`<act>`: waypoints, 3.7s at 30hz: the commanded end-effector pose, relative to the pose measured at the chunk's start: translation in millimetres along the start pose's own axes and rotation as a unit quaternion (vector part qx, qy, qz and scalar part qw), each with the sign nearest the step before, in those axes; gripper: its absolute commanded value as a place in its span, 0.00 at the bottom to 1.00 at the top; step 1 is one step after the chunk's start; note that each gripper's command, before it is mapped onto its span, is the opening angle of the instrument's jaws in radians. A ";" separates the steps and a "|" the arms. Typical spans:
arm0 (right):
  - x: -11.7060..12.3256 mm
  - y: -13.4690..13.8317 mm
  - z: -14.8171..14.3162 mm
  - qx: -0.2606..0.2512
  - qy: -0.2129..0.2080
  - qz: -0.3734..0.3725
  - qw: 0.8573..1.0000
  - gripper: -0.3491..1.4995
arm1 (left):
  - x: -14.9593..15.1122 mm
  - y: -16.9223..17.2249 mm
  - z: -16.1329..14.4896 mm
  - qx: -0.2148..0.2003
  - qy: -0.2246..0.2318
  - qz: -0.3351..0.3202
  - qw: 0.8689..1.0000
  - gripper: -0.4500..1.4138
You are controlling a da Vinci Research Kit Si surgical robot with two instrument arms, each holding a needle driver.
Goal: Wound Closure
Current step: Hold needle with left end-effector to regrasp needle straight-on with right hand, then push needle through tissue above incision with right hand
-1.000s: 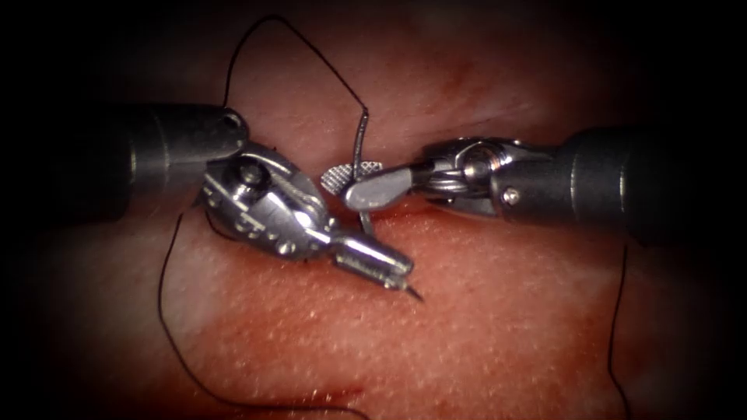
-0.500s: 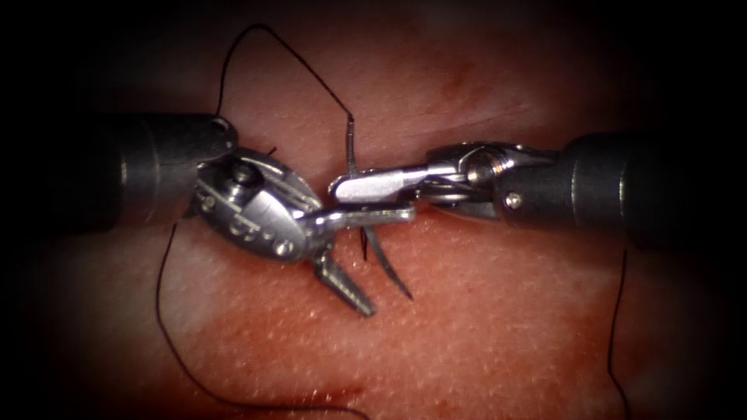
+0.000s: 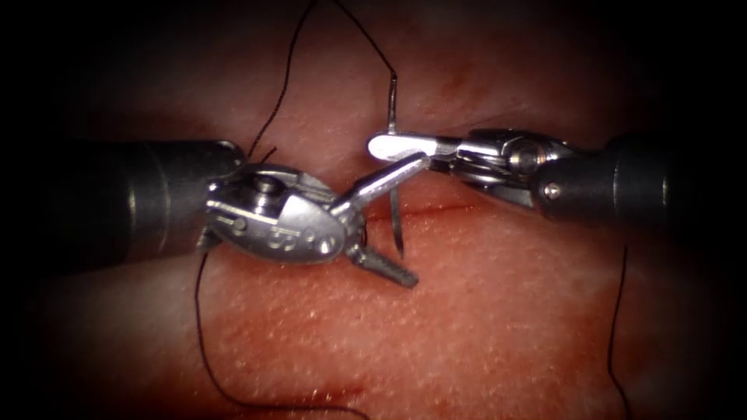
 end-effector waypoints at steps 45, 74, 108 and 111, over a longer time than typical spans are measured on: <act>0.0 -1.1 0.8 -0.011 -0.029 0.040 0.999 0.76 | -0.9 0.3 0.2 0.016 -0.040 0.128 0.991 0.00; -0.4 -0.6 -0.1 -0.050 -0.069 -0.008 0.996 0.00 | -0.1 1.3 1.4 -0.014 -0.049 0.145 0.988 0.00; 2.8 6.2 -1.0 0.086 -0.033 -0.372 0.924 0.00 | 1.4 7.3 3.5 -0.034 -0.031 -0.019 0.999 0.38; 2.6 6.5 -0.5 0.108 -0.020 -0.442 0.890 0.00 | 0.4 8.4 4.9 -0.052 -0.042 -0.037 0.997 0.32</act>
